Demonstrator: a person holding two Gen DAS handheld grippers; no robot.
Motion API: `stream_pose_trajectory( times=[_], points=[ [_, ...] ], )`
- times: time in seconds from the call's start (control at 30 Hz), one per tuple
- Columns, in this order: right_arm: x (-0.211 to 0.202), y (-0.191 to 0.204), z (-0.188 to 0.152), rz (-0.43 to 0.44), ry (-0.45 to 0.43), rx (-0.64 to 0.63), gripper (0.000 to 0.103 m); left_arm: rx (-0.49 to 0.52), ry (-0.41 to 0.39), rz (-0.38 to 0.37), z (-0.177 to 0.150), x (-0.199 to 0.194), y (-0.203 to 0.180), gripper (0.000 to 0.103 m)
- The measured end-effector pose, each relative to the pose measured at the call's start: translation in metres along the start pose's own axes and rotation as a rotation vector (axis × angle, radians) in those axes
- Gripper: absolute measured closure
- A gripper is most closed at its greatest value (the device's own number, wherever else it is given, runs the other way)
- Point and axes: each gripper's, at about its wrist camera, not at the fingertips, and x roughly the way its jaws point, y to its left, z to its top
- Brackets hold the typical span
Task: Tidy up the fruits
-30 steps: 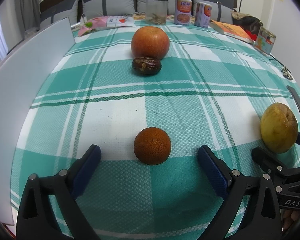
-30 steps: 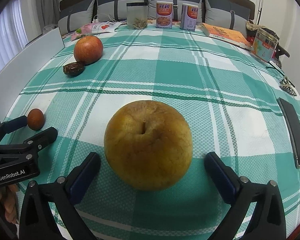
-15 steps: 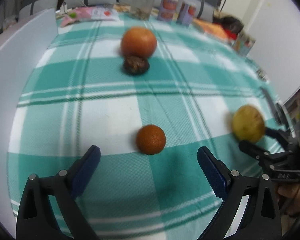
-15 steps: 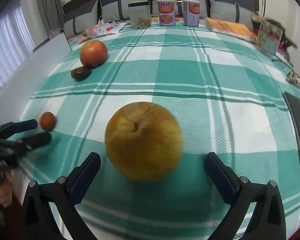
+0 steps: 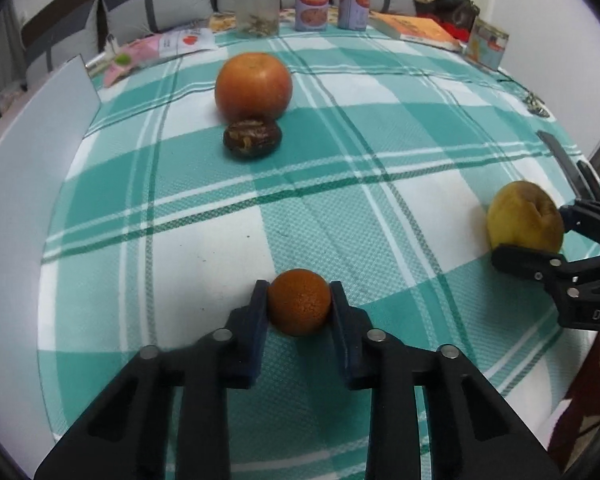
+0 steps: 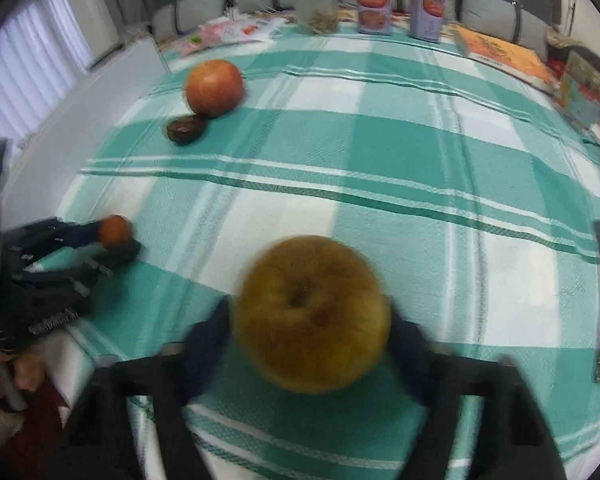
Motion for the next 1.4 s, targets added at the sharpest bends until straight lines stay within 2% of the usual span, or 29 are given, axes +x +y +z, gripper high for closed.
stream_pose_trajectory(
  times=[0.07,0.13,0.27,0.33,0.43,0.53,0.67,0.8,0.93,0.97,1.0,1.03,1.07,1.13,1.23,1.3,1.4],
  points=[
    [-0.005,0.001,0.002,0.032,-0.006,0.016,0.037,-0.035,-0.017,-0.024,0.001,-0.013,0.008,0.075],
    [-0.017,0.012,0.010,0.096,-0.020,0.022,0.037,-0.094,-0.057,-0.079,0.006,-0.043,0.024,0.075],
    [-0.041,0.072,0.052,0.254,-0.048,-0.059,0.037,-0.222,-0.151,-0.150,0.024,-0.122,0.078,0.075],
    [-0.051,0.120,0.081,0.339,-0.064,-0.130,0.037,-0.281,-0.190,-0.136,0.033,-0.154,0.113,0.075],
    [-0.056,0.196,0.125,0.465,-0.071,-0.224,0.037,-0.383,-0.228,-0.057,0.045,-0.188,0.187,0.074],
    [-0.042,0.272,0.165,0.521,-0.064,-0.312,0.037,-0.479,-0.188,0.070,0.047,-0.183,0.264,0.074],
    [0.007,0.366,0.204,0.476,-0.013,-0.470,0.037,-0.614,-0.061,0.186,0.027,-0.137,0.350,0.074],
    [0.065,0.409,0.215,0.380,0.095,-0.538,0.037,-0.735,0.077,0.195,0.000,-0.087,0.398,0.074],
    [0.103,0.419,0.214,0.292,0.146,-0.574,0.037,-0.757,0.157,0.219,-0.015,-0.062,0.411,0.071],
    [0.107,0.420,0.213,0.280,0.153,-0.573,0.036,-0.762,0.163,0.229,-0.017,-0.060,0.412,0.060],
    [0.107,0.421,0.214,0.265,0.118,-0.576,0.036,-0.765,0.160,0.236,-0.017,-0.060,0.412,0.041],
    [0.101,0.417,0.217,0.266,0.094,-0.567,0.031,-0.767,0.147,0.245,-0.018,-0.063,0.412,0.033],
    [0.093,0.414,0.220,0.280,0.063,-0.543,0.025,-0.767,0.124,0.260,-0.018,-0.069,0.410,0.029],
    [0.068,0.399,0.232,0.309,-0.029,-0.483,0.023,-0.756,0.060,0.279,-0.014,-0.088,0.406,0.029],
    [0.024,0.375,0.243,0.308,-0.162,-0.444,0.015,-0.732,-0.061,0.292,0.004,-0.119,0.392,0.021],
    [-0.004,0.351,0.247,0.301,-0.229,-0.415,0.009,-0.689,-0.146,0.300,0.016,-0.145,0.370,0.017],
    [-0.035,0.316,0.242,0.289,-0.280,-0.377,0.003,-0.619,-0.238,0.281,0.031,-0.175,0.324,0.016]
  ],
)
